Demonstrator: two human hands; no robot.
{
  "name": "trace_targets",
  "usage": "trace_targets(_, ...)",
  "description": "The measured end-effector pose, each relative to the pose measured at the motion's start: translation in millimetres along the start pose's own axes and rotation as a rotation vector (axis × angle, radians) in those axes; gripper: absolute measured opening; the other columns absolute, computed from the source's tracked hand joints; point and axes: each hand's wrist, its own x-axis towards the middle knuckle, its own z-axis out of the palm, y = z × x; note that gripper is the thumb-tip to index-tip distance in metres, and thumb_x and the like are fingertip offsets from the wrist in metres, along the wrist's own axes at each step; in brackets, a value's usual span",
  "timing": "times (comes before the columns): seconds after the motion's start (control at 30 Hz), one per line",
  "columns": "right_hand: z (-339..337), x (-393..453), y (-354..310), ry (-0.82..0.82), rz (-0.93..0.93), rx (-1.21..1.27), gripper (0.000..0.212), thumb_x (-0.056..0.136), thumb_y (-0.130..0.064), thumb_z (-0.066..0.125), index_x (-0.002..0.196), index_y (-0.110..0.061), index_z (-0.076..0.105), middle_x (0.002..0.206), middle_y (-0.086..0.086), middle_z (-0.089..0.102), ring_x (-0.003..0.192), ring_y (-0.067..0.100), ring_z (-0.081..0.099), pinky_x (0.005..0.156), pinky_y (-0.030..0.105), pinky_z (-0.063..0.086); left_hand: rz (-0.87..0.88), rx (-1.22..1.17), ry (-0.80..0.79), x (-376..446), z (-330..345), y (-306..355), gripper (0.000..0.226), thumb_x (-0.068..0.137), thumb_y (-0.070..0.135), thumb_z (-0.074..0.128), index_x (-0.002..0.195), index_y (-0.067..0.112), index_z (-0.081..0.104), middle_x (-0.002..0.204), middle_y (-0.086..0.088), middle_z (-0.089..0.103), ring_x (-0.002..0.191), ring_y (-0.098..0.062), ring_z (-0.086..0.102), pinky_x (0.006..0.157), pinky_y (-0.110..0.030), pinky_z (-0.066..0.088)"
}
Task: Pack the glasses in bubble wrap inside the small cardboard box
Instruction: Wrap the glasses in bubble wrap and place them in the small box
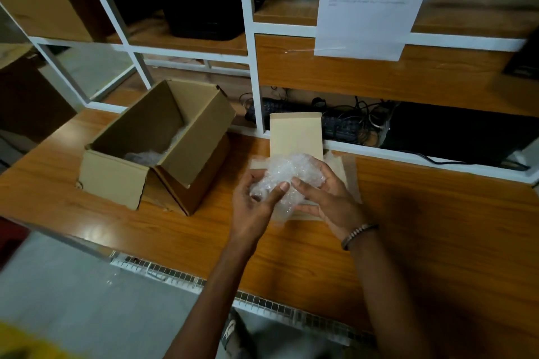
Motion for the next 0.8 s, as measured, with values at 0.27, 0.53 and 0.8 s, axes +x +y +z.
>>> trace_targets(0.27,-24.8,-13.7,43.5,0.109,0.155,-0.018,0.05,0.088,-0.023,0.085,0.133,-0.035,0.066,0.121,-0.002,0.078,0.113,0.018,0.075,0.084,0.046,0.064,-0.151,0.033,-0.099,-43.6,31.1,-58.8,0.036,0.093,0.044,0.083,0.105,0.018,0.061,0.11,-0.014,0.063,0.112,-0.029,0.064,0.101,-0.057,0.057)
trace_targets(0.53,-41.3,-1.5,45.1,0.259,0.231,-0.258,0.06,0.076,-0.022,0.094,0.128,-0.032,0.065,0.126,-0.002,0.072,0.113,0.021,0.07,0.077,0.039,0.062,-0.215,0.132,-0.404,-29.8,25.6,-69.0,0.027,0.103,0.041,0.071,0.119,0.019,0.068,0.113,-0.008,0.072,0.11,-0.023,0.069,0.094,-0.043,0.057)
trace_targets(0.8,-48.4,54.3,6.4,0.441,0.105,-0.469,0.076,0.078,-0.023,0.092,0.143,-0.023,0.052,0.131,-0.007,0.054,0.121,0.018,0.055,0.099,0.036,0.05,0.056,0.4,-0.192,83.6,8.2,-79.3,0.02,0.1,0.012,0.069,0.118,0.021,0.072,0.12,0.006,0.074,0.106,-0.018,0.072,0.089,-0.044,0.062)
